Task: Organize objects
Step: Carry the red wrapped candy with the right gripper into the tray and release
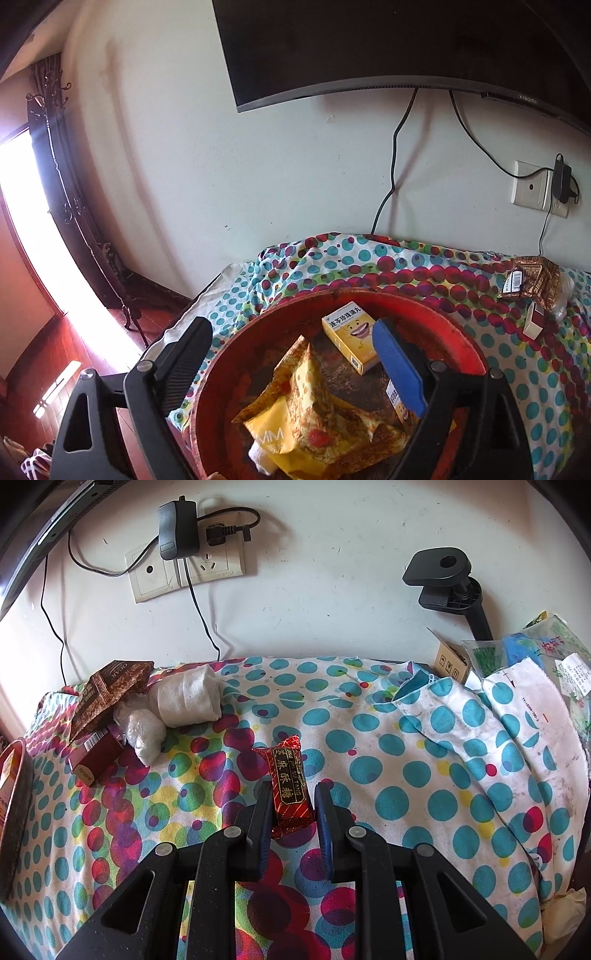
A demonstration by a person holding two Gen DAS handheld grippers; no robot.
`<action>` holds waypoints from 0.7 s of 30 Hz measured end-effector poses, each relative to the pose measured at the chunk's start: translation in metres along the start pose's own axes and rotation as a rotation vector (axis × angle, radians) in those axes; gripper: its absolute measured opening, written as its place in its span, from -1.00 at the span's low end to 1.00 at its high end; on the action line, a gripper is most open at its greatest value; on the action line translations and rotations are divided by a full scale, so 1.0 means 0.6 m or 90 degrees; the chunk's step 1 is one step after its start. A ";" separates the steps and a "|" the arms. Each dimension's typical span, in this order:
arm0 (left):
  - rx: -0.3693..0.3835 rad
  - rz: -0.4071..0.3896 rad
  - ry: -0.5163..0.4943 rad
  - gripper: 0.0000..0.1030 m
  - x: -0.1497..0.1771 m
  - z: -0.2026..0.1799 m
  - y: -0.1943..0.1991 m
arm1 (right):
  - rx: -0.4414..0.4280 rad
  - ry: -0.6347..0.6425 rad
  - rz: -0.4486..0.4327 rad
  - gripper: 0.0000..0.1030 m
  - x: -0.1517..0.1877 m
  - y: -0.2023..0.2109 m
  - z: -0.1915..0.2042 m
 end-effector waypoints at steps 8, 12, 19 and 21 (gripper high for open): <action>-0.001 -0.005 0.008 0.76 0.133 0.009 0.080 | 0.001 0.006 -0.004 -0.61 -0.002 0.004 0.000; 0.014 0.023 -0.004 0.76 0.175 -0.012 0.085 | 0.012 0.009 -0.002 -0.61 0.000 0.001 0.001; 0.025 0.023 0.025 0.76 0.193 -0.018 0.093 | 0.039 0.043 -0.002 -0.61 0.009 0.009 0.020; 0.027 0.024 0.025 0.76 0.195 -0.018 0.090 | 0.039 0.047 -0.008 -0.61 0.010 0.020 0.029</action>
Point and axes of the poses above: each gripper's, at about its wrist camera, not at the fingertips, and y roughly against the way its jaws point, z to its left, x to its underside, the point moved 1 cm from there along -y, roughly the way its jaws point, and after that the axes turned 12 degrees about -y, right-handed, at the moved point
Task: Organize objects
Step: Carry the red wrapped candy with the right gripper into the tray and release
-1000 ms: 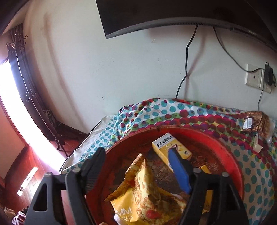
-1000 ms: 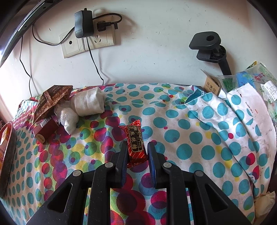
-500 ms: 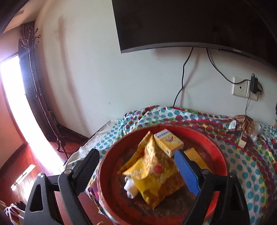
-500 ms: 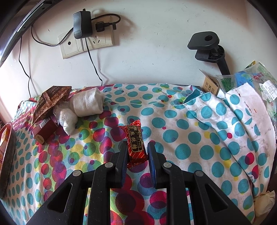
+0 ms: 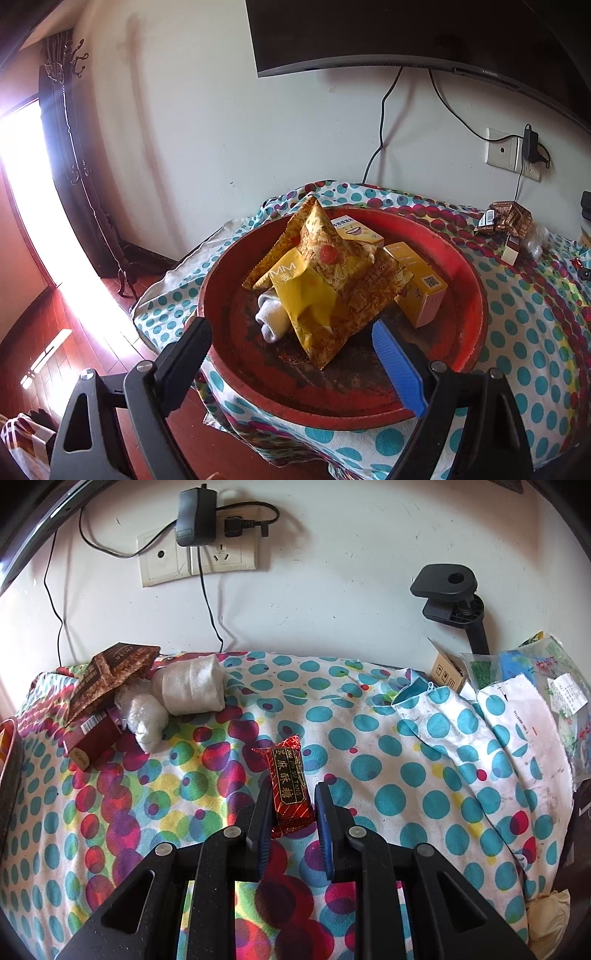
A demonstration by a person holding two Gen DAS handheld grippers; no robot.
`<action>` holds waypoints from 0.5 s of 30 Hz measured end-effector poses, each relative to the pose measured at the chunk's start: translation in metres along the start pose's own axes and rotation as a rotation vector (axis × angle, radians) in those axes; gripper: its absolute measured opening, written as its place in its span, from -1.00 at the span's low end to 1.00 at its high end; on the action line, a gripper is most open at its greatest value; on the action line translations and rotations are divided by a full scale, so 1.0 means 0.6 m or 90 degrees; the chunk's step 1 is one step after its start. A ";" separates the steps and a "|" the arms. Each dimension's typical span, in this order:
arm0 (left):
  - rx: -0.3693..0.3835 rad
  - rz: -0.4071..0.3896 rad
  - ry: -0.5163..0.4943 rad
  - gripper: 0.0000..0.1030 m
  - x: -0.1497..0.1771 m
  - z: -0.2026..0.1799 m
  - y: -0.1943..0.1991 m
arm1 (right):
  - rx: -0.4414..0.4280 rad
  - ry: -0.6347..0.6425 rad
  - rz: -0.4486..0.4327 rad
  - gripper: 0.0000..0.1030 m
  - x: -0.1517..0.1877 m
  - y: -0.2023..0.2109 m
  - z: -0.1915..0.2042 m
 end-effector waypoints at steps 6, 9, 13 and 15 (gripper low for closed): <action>0.013 0.004 0.024 0.76 0.009 0.011 -0.011 | -0.029 0.032 -0.027 -0.61 -0.006 0.048 0.058; 0.018 0.003 0.036 0.76 0.012 0.017 -0.014 | -0.064 0.053 -0.038 -0.61 -0.004 0.074 0.111; 0.023 0.005 0.047 0.76 0.017 0.027 -0.016 | -0.121 0.088 -0.042 -0.61 0.015 0.106 0.202; 0.024 0.008 0.054 0.76 0.018 0.033 -0.017 | -0.148 0.111 -0.041 -0.61 0.029 0.120 0.250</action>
Point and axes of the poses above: each gripper's, at about its wrist camera, not at the fingertips, and y roughly against the way its jaws point, z to its left, x to its underside, the point moved 1 cm from there along -y, roughly the way its jaws point, and after that the axes turned 12 degrees about -y, right-handed, at the moved point
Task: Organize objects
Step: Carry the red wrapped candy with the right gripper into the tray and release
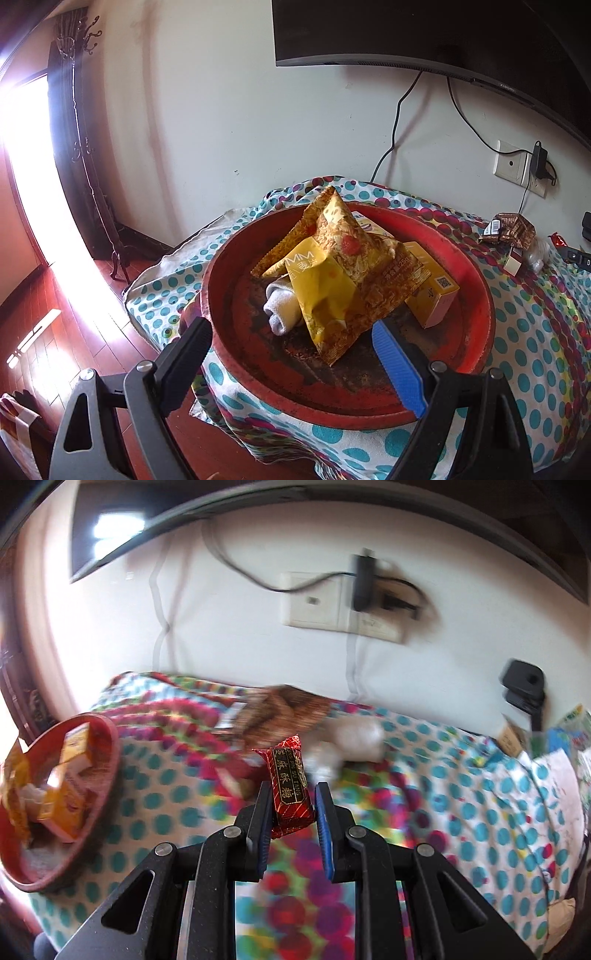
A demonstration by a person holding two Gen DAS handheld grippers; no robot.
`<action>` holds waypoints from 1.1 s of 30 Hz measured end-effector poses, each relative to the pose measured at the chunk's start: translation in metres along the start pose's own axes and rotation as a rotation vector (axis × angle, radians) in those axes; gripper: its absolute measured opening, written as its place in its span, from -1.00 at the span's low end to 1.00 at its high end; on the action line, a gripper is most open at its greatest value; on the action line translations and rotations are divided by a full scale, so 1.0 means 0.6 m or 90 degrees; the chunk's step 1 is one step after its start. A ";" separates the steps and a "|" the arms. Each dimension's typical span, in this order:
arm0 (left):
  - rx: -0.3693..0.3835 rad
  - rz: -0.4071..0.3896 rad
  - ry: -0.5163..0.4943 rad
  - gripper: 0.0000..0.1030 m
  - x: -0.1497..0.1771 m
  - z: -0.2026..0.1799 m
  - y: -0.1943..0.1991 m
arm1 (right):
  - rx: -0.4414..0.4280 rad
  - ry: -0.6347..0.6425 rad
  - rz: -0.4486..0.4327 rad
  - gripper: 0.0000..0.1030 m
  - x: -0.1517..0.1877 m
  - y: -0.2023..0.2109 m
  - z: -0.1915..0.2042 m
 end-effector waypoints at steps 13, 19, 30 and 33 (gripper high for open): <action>-0.021 -0.018 0.050 0.76 0.002 0.073 0.022 | -0.196 0.140 0.044 -0.61 0.121 0.059 0.278; -0.015 -0.011 0.047 0.76 0.006 0.073 0.016 | -0.204 0.159 0.085 -0.61 0.173 0.042 0.329; -0.011 -0.013 0.053 0.76 0.007 0.073 0.014 | -0.187 0.160 0.127 -0.51 0.202 -0.001 0.374; -0.012 -0.012 0.054 0.76 0.009 0.073 0.011 | -0.181 0.163 0.129 -0.45 0.206 -0.004 0.375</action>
Point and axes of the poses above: each gripper's, at about its wrist camera, not at the fingertips, and y roughly against the way its jaws point, z to its left, x to its underside, the point moved 1 cm from there along -y, roughly the way its jaws point, and after that the axes turned 12 degrees about -y, right-handed, at the moved point
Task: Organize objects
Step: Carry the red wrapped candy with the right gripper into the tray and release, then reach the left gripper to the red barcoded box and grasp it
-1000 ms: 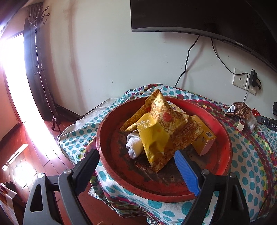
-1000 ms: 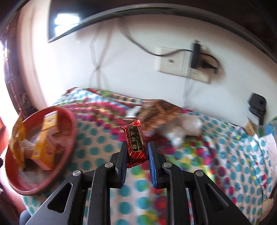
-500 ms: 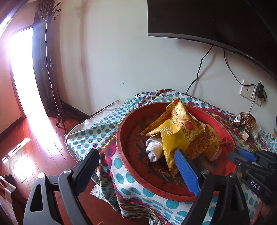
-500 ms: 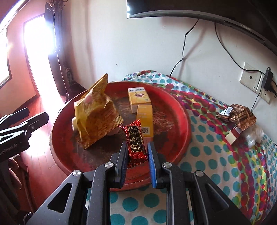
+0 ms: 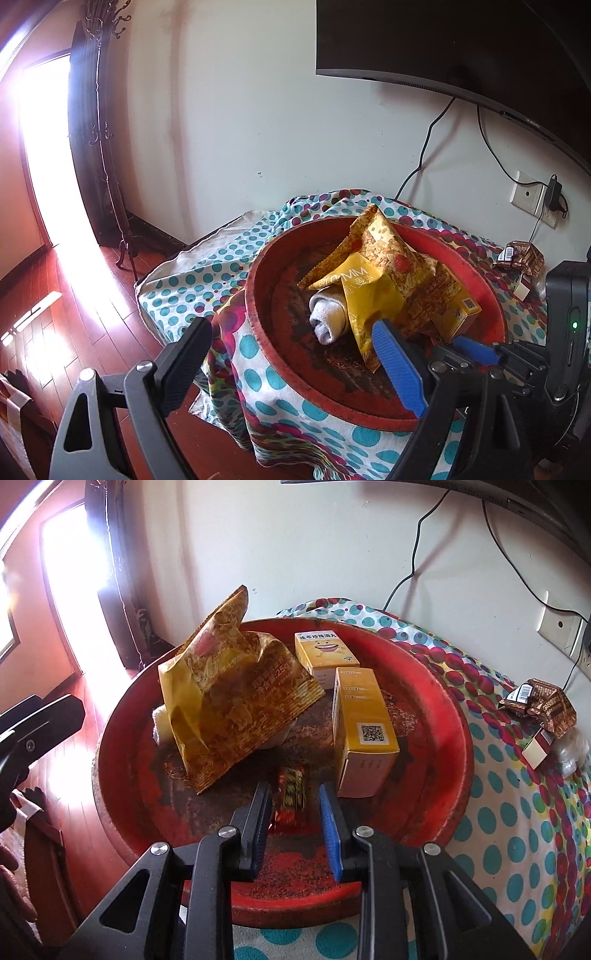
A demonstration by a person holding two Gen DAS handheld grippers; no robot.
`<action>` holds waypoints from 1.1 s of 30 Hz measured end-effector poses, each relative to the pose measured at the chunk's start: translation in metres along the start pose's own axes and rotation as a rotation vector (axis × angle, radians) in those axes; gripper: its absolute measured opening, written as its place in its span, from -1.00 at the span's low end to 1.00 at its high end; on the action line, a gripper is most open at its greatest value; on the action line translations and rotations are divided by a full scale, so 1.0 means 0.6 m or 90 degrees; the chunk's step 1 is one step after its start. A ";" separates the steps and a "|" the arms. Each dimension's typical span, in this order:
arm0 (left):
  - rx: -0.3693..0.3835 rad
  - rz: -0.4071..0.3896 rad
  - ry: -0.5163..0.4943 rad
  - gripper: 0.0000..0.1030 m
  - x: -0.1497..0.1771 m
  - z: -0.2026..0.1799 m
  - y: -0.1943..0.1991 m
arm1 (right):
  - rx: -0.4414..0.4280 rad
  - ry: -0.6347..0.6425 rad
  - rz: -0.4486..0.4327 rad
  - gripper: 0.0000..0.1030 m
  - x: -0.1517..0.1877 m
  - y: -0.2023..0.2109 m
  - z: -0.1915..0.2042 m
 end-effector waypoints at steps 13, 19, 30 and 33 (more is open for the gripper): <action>0.070 -0.059 -0.045 0.76 -0.004 -0.059 0.030 | 0.118 -0.128 -0.105 0.57 -0.035 0.091 -0.243; 0.153 -0.068 -0.105 0.76 -0.002 -0.145 0.043 | 0.233 -0.238 -0.084 0.57 -0.018 0.100 -0.435; 0.298 -0.044 -0.247 0.76 -0.067 -0.396 -0.010 | 0.315 -0.295 -0.085 0.68 -0.003 0.120 -0.585; 0.296 -0.032 -0.275 0.76 -0.090 -0.458 -0.041 | 0.289 -0.327 -0.096 0.68 0.003 0.127 -0.598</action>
Point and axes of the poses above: each gripper's, at about its wrist camera, not at the fingertips, and y roughly against the way its jaws point, z to its left, x to its underside, the point moved 1 cm from there along -y, roughly the way its jaws point, and after that the axes turned 12 degrees about -y, right-handed, at the moved point
